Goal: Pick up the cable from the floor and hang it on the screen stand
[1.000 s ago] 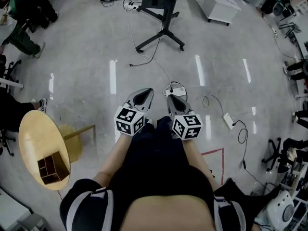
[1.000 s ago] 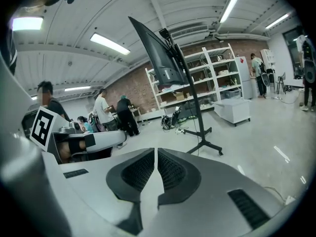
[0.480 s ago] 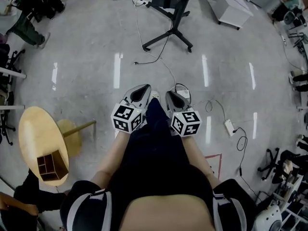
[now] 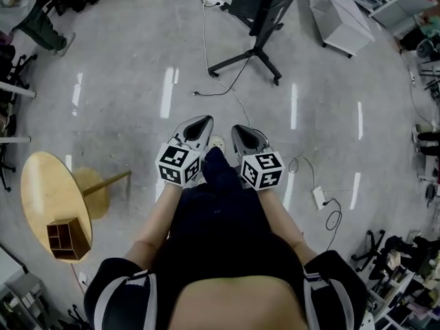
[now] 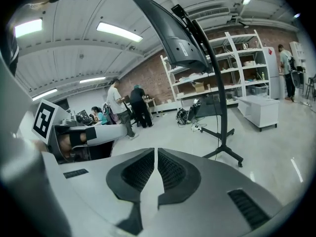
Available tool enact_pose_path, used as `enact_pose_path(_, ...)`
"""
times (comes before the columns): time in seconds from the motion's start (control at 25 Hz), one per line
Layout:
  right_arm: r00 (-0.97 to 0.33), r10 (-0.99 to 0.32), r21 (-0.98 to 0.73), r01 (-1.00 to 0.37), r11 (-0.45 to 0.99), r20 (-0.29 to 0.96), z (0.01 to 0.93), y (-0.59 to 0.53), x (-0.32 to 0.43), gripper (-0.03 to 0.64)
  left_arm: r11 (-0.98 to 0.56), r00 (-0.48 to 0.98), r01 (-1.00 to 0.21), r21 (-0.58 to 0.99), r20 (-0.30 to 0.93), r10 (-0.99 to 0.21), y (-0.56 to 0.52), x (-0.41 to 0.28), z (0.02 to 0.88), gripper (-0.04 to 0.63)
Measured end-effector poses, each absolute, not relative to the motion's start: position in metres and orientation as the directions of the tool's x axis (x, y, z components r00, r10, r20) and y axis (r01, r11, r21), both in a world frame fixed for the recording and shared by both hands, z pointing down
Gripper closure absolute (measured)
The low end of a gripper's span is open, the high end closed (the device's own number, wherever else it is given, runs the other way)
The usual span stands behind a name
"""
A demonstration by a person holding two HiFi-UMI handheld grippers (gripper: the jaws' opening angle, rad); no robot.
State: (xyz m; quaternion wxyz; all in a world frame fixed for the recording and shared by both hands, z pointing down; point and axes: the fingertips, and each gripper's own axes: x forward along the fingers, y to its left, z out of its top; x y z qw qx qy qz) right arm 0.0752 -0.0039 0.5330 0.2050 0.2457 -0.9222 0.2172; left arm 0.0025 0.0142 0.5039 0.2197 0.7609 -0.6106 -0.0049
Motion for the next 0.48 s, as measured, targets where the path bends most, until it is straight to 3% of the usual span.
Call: enact_pose_path(0.48,-0.818,-0.162,-0.27,-0.36,0.893,0.552,0.559,-0.077,-0.001,0.592,-0.022,0.124,-0.936,0.351,0.273,-0.954,-0.065,-0.07,0.528,0.588)
